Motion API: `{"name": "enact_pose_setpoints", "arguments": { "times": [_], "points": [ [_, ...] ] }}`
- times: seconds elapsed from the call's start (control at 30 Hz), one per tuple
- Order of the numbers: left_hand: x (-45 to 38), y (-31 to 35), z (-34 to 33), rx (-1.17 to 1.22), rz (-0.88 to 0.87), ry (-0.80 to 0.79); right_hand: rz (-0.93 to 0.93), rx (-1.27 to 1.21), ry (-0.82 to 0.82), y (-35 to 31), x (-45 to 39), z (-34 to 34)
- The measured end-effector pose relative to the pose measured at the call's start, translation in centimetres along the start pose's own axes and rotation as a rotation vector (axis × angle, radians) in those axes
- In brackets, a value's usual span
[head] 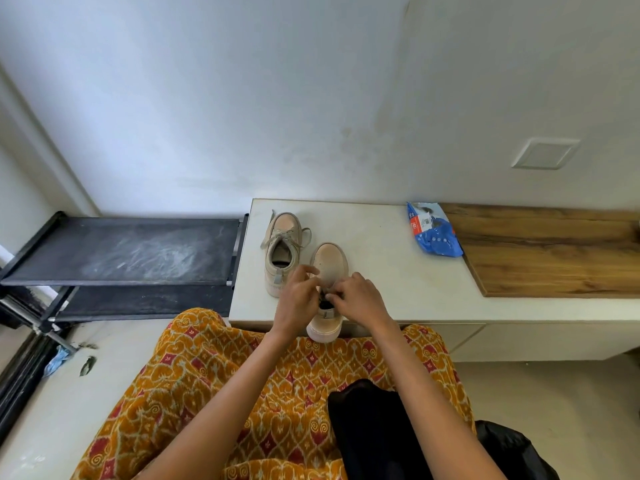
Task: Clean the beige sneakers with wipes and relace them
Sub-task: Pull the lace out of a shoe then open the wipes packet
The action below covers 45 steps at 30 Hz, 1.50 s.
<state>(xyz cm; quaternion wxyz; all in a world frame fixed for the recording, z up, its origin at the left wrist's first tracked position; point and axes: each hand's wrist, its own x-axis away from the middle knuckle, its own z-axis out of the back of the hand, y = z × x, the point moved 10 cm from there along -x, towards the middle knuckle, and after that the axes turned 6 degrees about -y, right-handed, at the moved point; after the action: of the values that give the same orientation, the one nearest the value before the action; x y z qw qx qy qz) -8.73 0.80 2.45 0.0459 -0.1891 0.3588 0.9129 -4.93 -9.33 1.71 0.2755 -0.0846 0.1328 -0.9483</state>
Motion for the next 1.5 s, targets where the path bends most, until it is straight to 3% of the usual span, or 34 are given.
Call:
{"name": "enact_pose_setpoints", "arguments": {
  "times": [0.1,0.17,0.27,0.43,0.57,0.7,0.87,1.0,1.27,1.37,1.5],
  "points": [
    [-0.2,-0.6,0.7,0.025,0.077,0.087,-0.082,-0.138,0.075,1.1,0.2,0.9],
    [-0.4,-0.5,0.5,0.048,0.091,0.083,-0.058,-0.137,0.008,0.9,-0.1,0.3],
    [-0.5,-0.8,-0.3,0.134,0.142,0.052,-0.039,-0.143,-0.064,0.8,-0.7,-0.4],
    [-0.5,-2.2,-2.4,0.151,0.266,-0.085,-0.039,-0.149,-0.029,1.2,-0.7,-0.2],
    [-1.0,-1.8,-2.3,0.035,0.186,-0.111,-0.019,-0.157,0.049,0.9,-0.9,0.2],
    [-1.7,-0.7,-0.1,0.025,0.132,0.039,-0.098,-0.434,0.126,2.9,-1.0,0.9],
    [-5.5,1.6,-2.1,0.064,0.178,0.010,-0.233,-0.659,0.306,6.7,-1.7,2.5],
    [-9.9,3.7,-7.4,0.154,0.246,-0.123,-0.289,-0.572,0.348,10.8,-3.5,3.7],
    [-16.6,4.4,-20.0,0.231,0.310,-0.343,-0.487,-0.352,0.481,25.6,-7.7,7.1],
    [-18.6,3.6,-23.6,0.216,0.351,-0.391,-0.611,-0.244,0.444,30.4,-9.9,7.7],
    [-21.3,3.1,-26.5,0.161,0.345,-0.401,-0.646,-0.137,0.252,34.8,-13.1,6.6]
  ]
}}
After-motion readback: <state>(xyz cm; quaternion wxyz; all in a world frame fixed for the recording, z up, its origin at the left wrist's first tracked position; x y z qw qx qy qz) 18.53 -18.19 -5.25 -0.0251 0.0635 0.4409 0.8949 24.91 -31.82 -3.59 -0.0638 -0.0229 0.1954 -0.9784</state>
